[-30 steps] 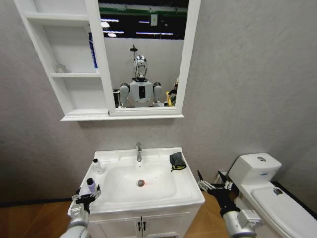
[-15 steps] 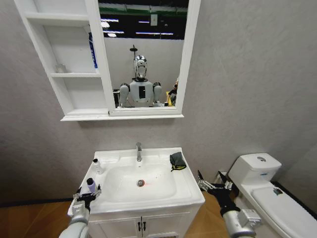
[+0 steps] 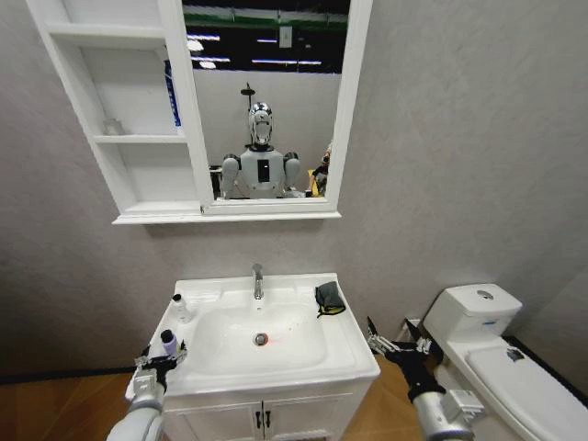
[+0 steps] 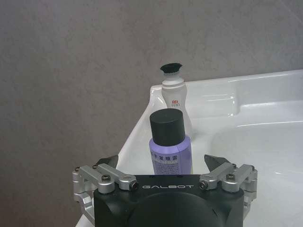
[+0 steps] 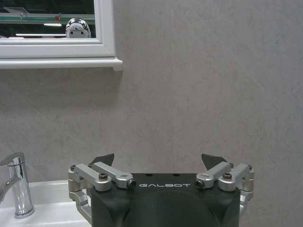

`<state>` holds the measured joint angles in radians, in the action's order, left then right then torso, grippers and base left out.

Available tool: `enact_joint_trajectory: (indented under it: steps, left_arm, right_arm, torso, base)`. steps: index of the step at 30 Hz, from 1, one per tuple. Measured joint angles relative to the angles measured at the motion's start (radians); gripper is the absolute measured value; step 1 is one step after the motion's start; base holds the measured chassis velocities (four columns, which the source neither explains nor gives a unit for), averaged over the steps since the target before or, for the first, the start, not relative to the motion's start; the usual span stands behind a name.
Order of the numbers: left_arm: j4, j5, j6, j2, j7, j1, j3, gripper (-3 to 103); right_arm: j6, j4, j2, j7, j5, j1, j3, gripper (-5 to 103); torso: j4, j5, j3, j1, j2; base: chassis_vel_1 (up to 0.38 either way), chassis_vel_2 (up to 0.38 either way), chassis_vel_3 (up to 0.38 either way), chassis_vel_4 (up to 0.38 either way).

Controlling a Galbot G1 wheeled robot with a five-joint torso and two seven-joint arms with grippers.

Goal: Move facial cleanser and shampoo from washbasin to cabinet, then wipe washbasin with towel.

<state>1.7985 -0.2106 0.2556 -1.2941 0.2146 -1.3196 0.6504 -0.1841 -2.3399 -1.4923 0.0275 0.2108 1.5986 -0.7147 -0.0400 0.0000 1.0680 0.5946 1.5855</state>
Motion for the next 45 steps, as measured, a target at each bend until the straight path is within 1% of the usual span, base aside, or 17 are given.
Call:
enact_joint_trajectory:
  steps: [2,3,6,7,9,11,13,16,17,25,31,35,39,40,42,43,45]
  left_arm:
    - [-0.006,0.0,-0.001,-0.006,0.0,0.002,0.001,94]
    - [-0.006,0.0,-0.001,-0.006,0.0,0.002,0.001,94]
    - [-0.011,0.0,-0.004,-0.008,-0.005,0.008,0.0,78]
    - [-0.011,0.0,-0.004,-0.008,-0.005,0.008,0.0,78]
    - [-0.014,-0.002,-0.005,-0.01,-0.008,0.015,-0.001,68]
    - [-0.016,-0.003,-0.005,-0.012,-0.009,0.019,-0.002,68]
    - [-0.024,-0.004,-0.005,-0.015,-0.011,0.029,-0.002,57]
    - [-0.028,-0.004,-0.006,-0.016,-0.012,0.034,-0.003,51]
    - [-0.032,-0.004,-0.007,-0.019,-0.014,0.039,-0.003,43]
    - [0.003,-0.005,-0.012,-0.031,-0.024,0.024,0.001,43]
    - [0.15,-0.023,0.01,-0.029,-0.001,-0.042,0.024,43]
    - [0.271,-0.069,0.049,-0.003,0.033,-0.083,0.036,43]
    - [0.435,-0.216,0.149,0.111,0.114,-0.049,0.039,43]
    - [0.435,-0.216,0.149,0.111,0.114,-0.049,0.039,43]
    - [0.488,-0.299,0.2,0.188,0.147,-0.005,0.051,43]
    - [0.488,-0.299,0.2,0.188,0.147,-0.005,0.051,43]
    - [0.512,-0.382,0.237,0.25,0.175,0.037,0.063,43]
  right_arm:
    - [-0.001,-0.002,0.003,0.0,0.001,-0.002,0.0,100]
    - [-0.001,-0.002,0.003,0.0,0.001,-0.002,0.0,100]
    - [-0.004,-0.008,0.004,0.0,0.001,-0.002,0.0,100]
    - [-0.004,-0.008,0.004,0.0,0.001,-0.002,0.0,100]
    - [-0.006,-0.011,0.005,0.0,0.0,0.0,0.0,100]
    - [-0.006,-0.013,0.005,0.0,0.0,0.002,0.0,100]
    - [-0.007,-0.017,0.006,0.0,-0.001,0.005,-0.001,100]
    - [-0.007,-0.019,0.006,-0.001,-0.001,0.006,-0.002,100]
    - [-0.009,-0.023,0.006,-0.003,-0.001,0.007,-0.003,100]
    - [-0.026,-0.033,0.011,-0.012,-0.003,-0.002,0.002,100]
    - [-0.058,-0.035,0.026,-0.021,-0.005,-0.027,0.017,100]
    - [-0.085,-0.041,0.032,-0.026,-0.006,-0.045,0.03,100]
    - [-0.095,-0.061,0.037,-0.026,-0.003,-0.041,0.026,100]
    - [-0.095,-0.061,0.037,-0.026,-0.003,-0.041,0.026,100]
    - [-0.1,-0.071,0.039,-0.026,-0.001,-0.037,0.024,100]
    - [-0.1,-0.071,0.039,-0.026,-0.001,-0.037,0.024,100]
    - [-0.102,-0.074,0.04,-0.026,0.0,-0.034,0.023,100]
  torso:
    - [0.0,0.0,0.0,0.0,0.0]
    - [0.0,0.0,0.0,0.0,0.0]
    - [0.0,0.0,0.0,0.0,0.0]
    - [0.0,0.0,0.0,0.0,0.0]
    - [0.0,0.0,0.0,0.0,0.0]
    - [0.0,0.0,0.0,0.0,0.0]
    - [-0.0001,0.0,0.0,0.0,0.0]
    - [0.0,0.0,0.0,0.0,0.0]
    - [-0.0001,0.0,0.0,0.0,0.0]
    - [-0.0001,-0.0002,0.0,0.0,0.0]
    - [0.0,0.0001,0.0,0.0,0.0]
    - [0.0005,0.0,0.0,0.0,0.0]
    - [-0.0003,0.0001,0.0,0.0,0.0]
    - [-0.0003,0.0001,0.0,0.0,0.0]
    - [-0.0003,0.0001,0.0,0.0,0.0]
    - [-0.0003,0.0001,0.0,0.0,0.0]
    - [0.0002,-0.0002,0.0,0.0,0.0]
  base:
    - [0.0,0.0,0.0,0.0]
    - [0.0,0.0,0.0,0.0]
    - [0.0,0.0,0.0,0.0]
    - [0.0,0.0,0.0,0.0]
    - [0.0,0.0,0.0,0.0]
    - [0.0,0.0,0.0,0.0]
    - [0.0,0.0,0.0,0.0]
    - [0.0,0.0,0.0,0.0]
    - [0.0,0.0,0.0,0.0]
    - [0.0,0.0,0.0,0.0]
    - [0.0,0.0,0.0,0.0]
    - [0.0,0.0,0.0,0.0]
    - [0.0,0.0,0.0,0.0]
    - [0.0,0.0,0.0,0.0]
    - [0.0,0.0,0.0,0.0]
    - [0.0,0.0,0.0,0.0]
    - [0.0,0.0,0.0,0.0]
